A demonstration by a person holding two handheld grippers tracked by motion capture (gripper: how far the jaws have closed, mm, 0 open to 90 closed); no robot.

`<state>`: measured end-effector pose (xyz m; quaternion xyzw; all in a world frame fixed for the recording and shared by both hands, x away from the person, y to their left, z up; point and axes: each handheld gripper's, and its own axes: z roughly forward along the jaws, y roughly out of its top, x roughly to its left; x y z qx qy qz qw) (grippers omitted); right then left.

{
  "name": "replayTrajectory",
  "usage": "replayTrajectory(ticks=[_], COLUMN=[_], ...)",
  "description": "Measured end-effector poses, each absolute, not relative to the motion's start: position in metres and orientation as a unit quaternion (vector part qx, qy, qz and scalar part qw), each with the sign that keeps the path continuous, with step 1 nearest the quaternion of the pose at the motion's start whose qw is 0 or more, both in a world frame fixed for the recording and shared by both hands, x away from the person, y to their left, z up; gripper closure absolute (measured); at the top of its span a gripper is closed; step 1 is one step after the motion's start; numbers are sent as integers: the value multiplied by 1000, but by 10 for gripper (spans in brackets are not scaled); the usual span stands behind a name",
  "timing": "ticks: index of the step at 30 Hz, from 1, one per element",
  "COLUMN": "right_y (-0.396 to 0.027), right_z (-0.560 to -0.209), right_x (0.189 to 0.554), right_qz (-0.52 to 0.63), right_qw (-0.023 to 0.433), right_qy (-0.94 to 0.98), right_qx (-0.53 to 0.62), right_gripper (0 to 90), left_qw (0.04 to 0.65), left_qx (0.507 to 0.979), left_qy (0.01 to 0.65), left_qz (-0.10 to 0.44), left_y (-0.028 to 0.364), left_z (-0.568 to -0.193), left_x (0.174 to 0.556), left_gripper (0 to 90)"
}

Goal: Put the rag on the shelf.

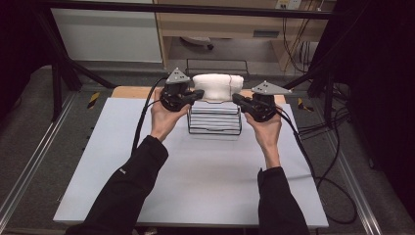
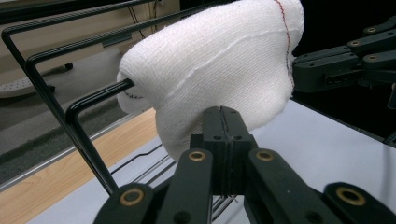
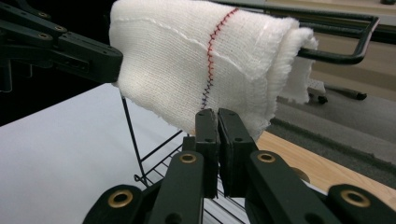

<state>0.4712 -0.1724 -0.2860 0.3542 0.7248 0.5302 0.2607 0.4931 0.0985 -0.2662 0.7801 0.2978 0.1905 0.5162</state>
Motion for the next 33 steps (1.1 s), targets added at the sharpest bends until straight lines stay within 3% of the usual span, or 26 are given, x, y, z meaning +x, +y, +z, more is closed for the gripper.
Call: replayTrajectory(ticks=[12,27,33], right_y=[-187,-200,-206], right_z=[-273,-273,-283], right_x=[454,438,430], right_qz=[552,541,529], right_qw=[245,214,202], right_qy=[715,722,735], right_qx=[354,375,374], right_gripper=[684,248,136], left_qw=[501,473,457], left_qx=[790,799,804], left_qy=[305,328,337], left_qz=[181,174,174], left_y=[116,160,179], left_z=[-263,-284,-299], left_x=[479,457,444], left_gripper=[693,373,249])
